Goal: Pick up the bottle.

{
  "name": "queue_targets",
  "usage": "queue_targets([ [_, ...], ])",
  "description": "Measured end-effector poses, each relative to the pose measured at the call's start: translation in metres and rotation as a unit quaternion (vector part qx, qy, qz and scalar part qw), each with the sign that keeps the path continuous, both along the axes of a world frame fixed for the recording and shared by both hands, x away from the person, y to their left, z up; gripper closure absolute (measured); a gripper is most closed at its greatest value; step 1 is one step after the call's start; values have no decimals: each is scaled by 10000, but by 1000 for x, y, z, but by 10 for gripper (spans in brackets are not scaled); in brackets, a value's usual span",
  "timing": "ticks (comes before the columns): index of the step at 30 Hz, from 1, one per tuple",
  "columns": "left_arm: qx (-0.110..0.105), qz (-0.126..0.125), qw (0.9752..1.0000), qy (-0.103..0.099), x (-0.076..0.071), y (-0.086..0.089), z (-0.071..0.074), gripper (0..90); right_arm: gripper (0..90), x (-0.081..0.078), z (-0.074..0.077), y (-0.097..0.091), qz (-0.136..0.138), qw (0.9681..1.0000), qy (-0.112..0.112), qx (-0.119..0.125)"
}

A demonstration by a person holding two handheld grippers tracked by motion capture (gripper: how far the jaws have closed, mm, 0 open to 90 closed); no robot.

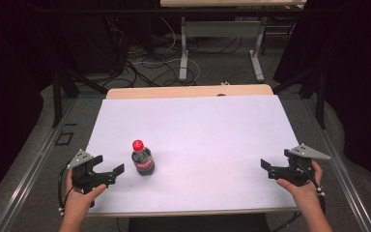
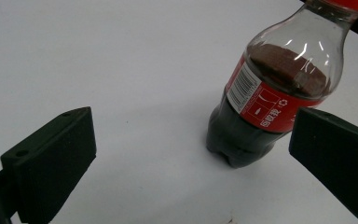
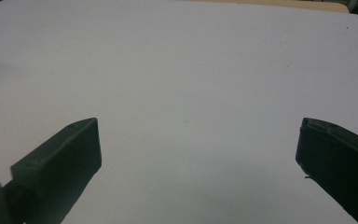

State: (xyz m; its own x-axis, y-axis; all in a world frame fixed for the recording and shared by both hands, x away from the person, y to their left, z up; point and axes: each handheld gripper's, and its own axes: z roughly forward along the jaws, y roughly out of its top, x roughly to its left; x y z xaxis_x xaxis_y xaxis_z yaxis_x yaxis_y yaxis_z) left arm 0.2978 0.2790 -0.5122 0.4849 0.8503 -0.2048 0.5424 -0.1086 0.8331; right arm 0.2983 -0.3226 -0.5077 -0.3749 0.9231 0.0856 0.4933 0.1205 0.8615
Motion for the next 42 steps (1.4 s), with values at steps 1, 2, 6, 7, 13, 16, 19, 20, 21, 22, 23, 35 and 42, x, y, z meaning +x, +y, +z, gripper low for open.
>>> queue_targets([
  [1, -8, -24, 10000, 5, 0, 0, 0, 6, 0, 0, -3, 3, 32, 10000, 7, -39],
  [2, -4, -49, 10000, 3, 0, -1, 0, 6, 0, 0, -3, 3, 32, 10000, 7, -39],
  [6, 24, -125, 9999, 18, 0, -4, 0, 5, 0, 1, -9, 6, 154, 9998, 49, -101],
  [7, 30, -157, 9999, 37, 0, -5, 1, 5, 0, 1, -9, 6, 154, 9998, 49, -101],
  [13, 61, -366, 9993, 19, -4, -19, 2, 6, 0, 1, -10, 10, 121, 9999, 54, -45],
  [16, 14, -526, 9986, 71, -4, -31, 3, 6, 0, 1, -10, 11, 203, 9998, 36, -63],
  [19, 151, -704, 9974, 27, -1, -40, 2, 5, 0, 1, -11, 12, 215, 9997, -21, -123],
  [20, 151, -722, 9973, 50, 0, -43, 2, 5, 4, 1, -12, 14, 192, 9998, -37, -66],
  [21, 155, -734, 9972, 29, 2, -46, 1, 5, 4, 1, -12, 14, 192, 9998, -37, -66],
  [22, 143, -735, 9972, 36, 4, -49, 0, 5, 5, 1, -12, 15, 183, 9998, -8, -92],
  [23, 96, -731, 9973, 50, 6, -51, 0, 5, 5, 1, -12, 15, 183, 9998, -8, -92],
  [35, 230, -758, 9968, 133, 32, -76, -11, 6, 27, 2, -13, 11, 221, 9995, -106, -181],
  [42, 203, -819, 9964, 101, 37, -83, -14, 60, 37, 2, -13, 12, 194, 9995, -145, -178],
])
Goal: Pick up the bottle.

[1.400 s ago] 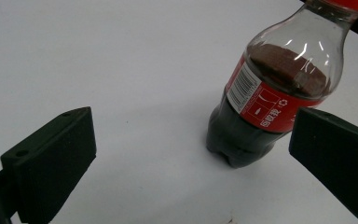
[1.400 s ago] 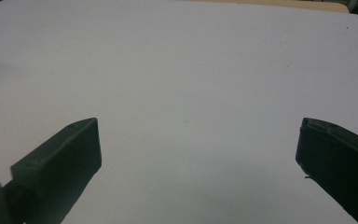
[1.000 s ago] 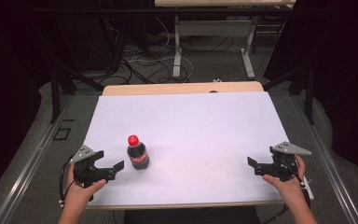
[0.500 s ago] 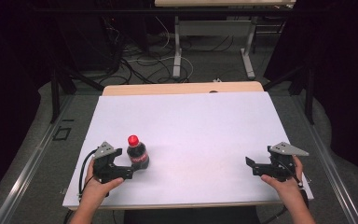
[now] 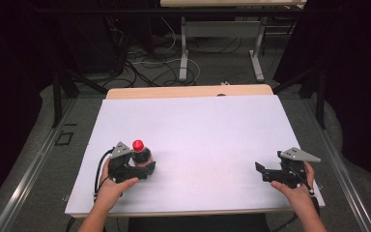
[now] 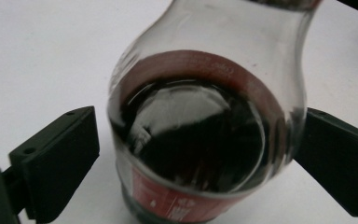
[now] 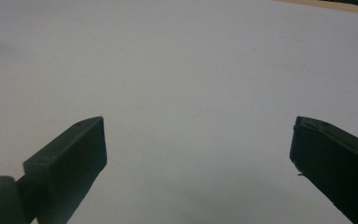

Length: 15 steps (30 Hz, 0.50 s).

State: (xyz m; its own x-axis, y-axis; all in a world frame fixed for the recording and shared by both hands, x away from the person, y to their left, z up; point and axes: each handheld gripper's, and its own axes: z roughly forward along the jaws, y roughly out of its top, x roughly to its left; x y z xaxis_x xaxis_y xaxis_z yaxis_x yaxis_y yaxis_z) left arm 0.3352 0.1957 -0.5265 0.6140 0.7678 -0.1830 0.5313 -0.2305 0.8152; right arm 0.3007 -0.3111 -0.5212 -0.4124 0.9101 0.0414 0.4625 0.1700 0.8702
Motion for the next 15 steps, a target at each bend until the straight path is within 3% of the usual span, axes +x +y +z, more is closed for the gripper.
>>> queue_targets([
  [1, 98, -36, 9999, -78, 1, 1, 0, 60, 37, 0, 0, 0, 0, 10000, 0, 0],
  [2, 96, 5, 9999, -107, 1, 0, -1, 159, 39, 0, 0, 1, -31, 10000, 38, 30],
  [6, 197, 105, 9995, -208, -2, -2, -3, 201, 38, 0, -1, 1, 26, 10000, 77, 8],
  [7, 198, 130, 9995, -225, -2, 0, -2, 251, 39, 0, -1, 2, 38, 10000, 91, 13],
  [9, 58, 170, 9996, -233, -2, 0, -3, 255, 39, 0, -2, 2, 44, 9999, 95, 18],
  [11, 220, 107, 9992, -326, -2, 0, -3, 260, 41, 0, -2, 2, 57, 10000, 72, -6],
  [15, 199, 140, 9993, -300, -3, 1, -2, 273, 47, -1, -1, 4, 48, 9999, 97, 12],
])
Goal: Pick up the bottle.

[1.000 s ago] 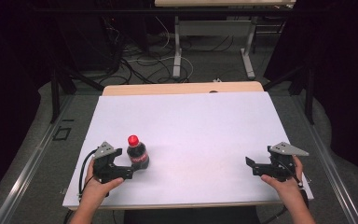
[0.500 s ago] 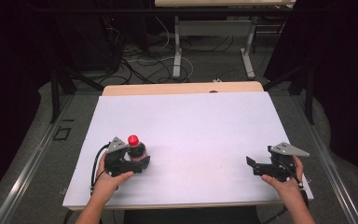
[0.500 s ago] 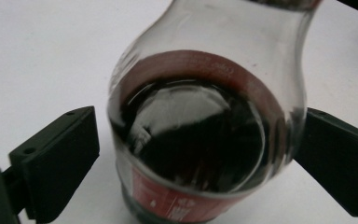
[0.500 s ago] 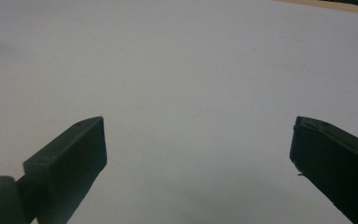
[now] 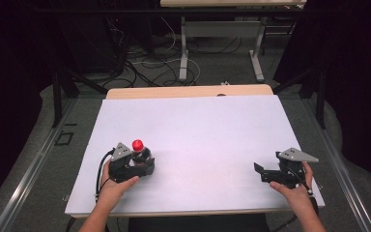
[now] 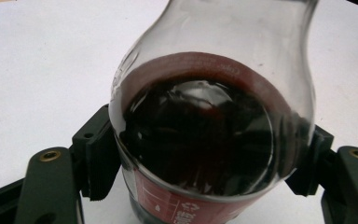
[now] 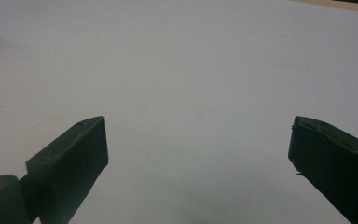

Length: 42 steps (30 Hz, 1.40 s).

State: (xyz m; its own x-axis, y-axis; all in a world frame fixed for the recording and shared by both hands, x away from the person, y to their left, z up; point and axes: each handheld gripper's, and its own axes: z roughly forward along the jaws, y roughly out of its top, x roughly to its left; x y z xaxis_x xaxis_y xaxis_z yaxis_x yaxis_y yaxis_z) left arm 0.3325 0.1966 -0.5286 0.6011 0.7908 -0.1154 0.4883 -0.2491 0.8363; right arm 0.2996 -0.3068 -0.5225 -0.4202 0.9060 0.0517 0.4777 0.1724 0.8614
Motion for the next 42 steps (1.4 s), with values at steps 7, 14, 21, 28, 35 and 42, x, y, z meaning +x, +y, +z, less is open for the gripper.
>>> queue_targets([
  [7, 107, -104, 9999, -21, -2, -3, 6, 279, 63, 0, 4, 7, 167, 9999, -2, 16],
  [14, 217, -570, 9979, -223, -11, -33, 27, 282, 152, -2, 28, 33, 749, 9969, -232, 7],
  [21, 215, -830, 9959, -281, -16, -65, 39, 283, 275, -9, 60, 69, 1430, 9888, -417, -46],
  [28, 221, -1140, 9930, -220, -19, -101, 45, 285, 413, -15, 93, 110, 2216, 9731, -565, 268],
  [35, 220, -1308, 9910, -182, -21, -121, 43, 288, 457, -12, 104, 141, 2455, 9676, -413, 431],
  [42, 257, -1422, 9893, -214, -21, -132, 39, 289, 465, -6, 105, 156, 2528, 9647, -418, 607],
])
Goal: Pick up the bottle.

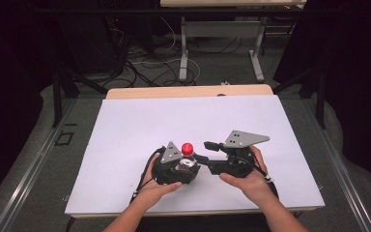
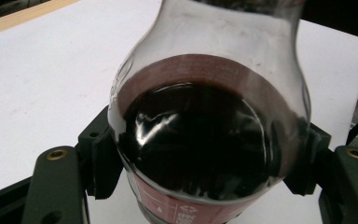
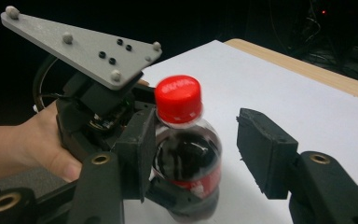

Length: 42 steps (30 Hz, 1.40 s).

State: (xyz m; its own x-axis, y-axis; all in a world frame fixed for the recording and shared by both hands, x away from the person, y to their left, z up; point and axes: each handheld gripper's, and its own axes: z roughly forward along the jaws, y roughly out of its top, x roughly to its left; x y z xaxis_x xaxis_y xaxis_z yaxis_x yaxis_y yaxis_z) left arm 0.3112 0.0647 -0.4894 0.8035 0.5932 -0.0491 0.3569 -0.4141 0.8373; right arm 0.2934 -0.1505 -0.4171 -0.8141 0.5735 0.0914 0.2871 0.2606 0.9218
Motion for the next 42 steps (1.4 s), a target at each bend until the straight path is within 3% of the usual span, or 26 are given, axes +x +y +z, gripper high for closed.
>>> queue_targets([
  [2, 30, -19, 10000, 0, 0, -1, 0, 290, 465, 1, 0, 3, 26, 9999, 30, -98],
  [10, 88, -146, 9998, -46, -5, -10, -3, 291, 516, 4, -1, 11, 28, 9999, 110, -89],
  [25, 135, -343, 9993, 15, -11, -16, -5, 294, 607, 4, -1, 17, 141, 9992, 75, -354],
  [27, 125, -333, 9994, -23, -12, -17, -4, 295, 611, 4, 0, 17, 209, 9991, 5, -376],
  [30, 179, -509, 9985, -16, -13, -15, -2, 296, 614, 5, 2, 16, 418, 9981, -41, -450],
  [32, 138, -493, 9987, -28, -13, -15, -2, 296, 615, 7, 3, 14, 581, 9974, 38, -424],
  [36, 139, -642, 9978, -13, -16, -13, 1, 296, 616, 14, 7, 10, 1017, 9937, 123, -464],
  [39, 99, -783, 9969, 15, -16, -11, 3, 296, 616, 20, 11, 8, 1443, 9883, 112, -487],
  [40, 62, -840, 9964, 4, -16, -11, 4, 296, 616, 22, 13, 7, 1645, 9850, 57, -521],
  [42, 58, -1049, 9945, -10, -19, -10, 8, 296, 615, 27, 16, 6, 2146, 9750, -6, -570],
])
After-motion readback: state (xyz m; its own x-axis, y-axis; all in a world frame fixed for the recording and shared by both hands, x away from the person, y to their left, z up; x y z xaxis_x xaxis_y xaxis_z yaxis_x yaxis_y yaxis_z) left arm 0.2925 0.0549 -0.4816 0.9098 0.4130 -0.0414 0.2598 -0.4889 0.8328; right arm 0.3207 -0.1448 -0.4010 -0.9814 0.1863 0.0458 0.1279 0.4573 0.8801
